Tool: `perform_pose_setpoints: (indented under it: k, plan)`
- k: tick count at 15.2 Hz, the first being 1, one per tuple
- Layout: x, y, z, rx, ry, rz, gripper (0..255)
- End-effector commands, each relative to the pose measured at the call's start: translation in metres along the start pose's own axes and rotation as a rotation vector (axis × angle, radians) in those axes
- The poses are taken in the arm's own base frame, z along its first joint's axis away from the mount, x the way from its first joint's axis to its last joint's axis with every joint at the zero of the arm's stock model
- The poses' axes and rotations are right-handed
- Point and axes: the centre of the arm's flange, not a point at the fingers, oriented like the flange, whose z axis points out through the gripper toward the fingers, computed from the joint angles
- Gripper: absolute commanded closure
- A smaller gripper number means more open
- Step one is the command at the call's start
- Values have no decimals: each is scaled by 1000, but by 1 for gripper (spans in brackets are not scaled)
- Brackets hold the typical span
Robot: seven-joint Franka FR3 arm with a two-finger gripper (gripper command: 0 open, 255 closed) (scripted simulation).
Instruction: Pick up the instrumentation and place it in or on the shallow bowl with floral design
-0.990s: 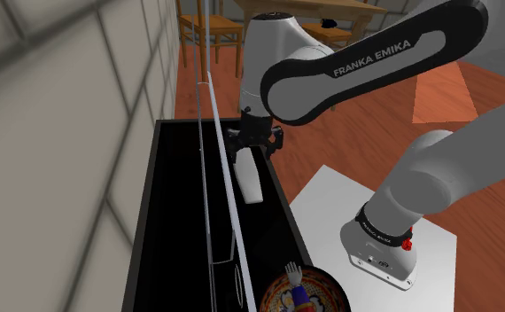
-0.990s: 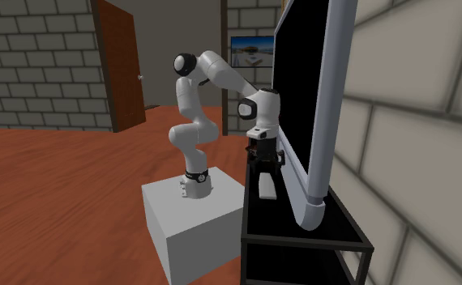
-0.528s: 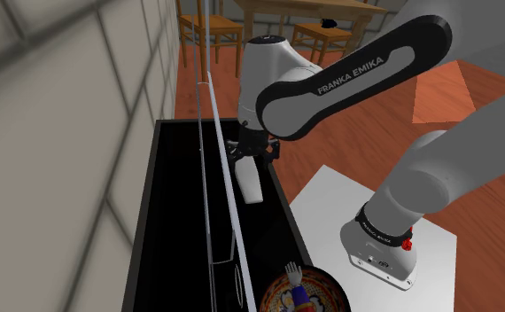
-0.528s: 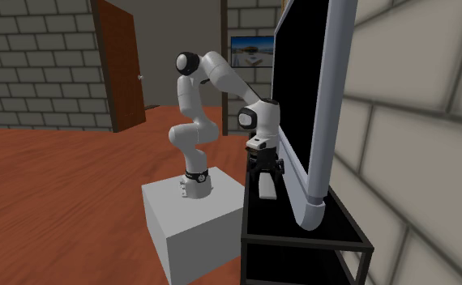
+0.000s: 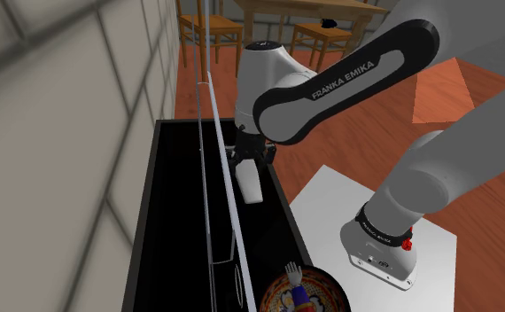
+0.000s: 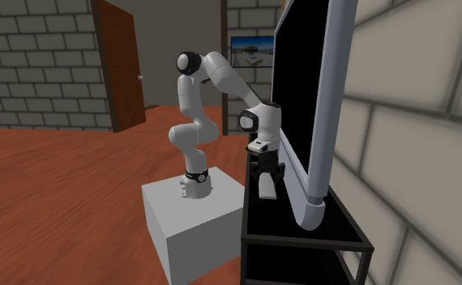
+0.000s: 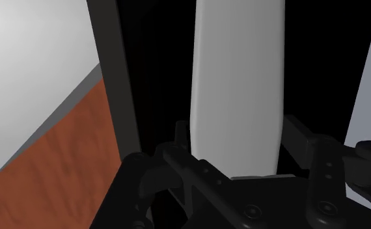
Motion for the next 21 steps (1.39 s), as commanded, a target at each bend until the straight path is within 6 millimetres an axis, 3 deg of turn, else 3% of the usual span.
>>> perform_pose_setpoints:
  k: [1, 7, 21]
  plan:
    - [-1, -3, 2, 5, 1, -5, 255]
    - [-5, 1, 1, 5, 1, -5, 255]
    - [-4, 0, -73, 5, 1, -5, 255]
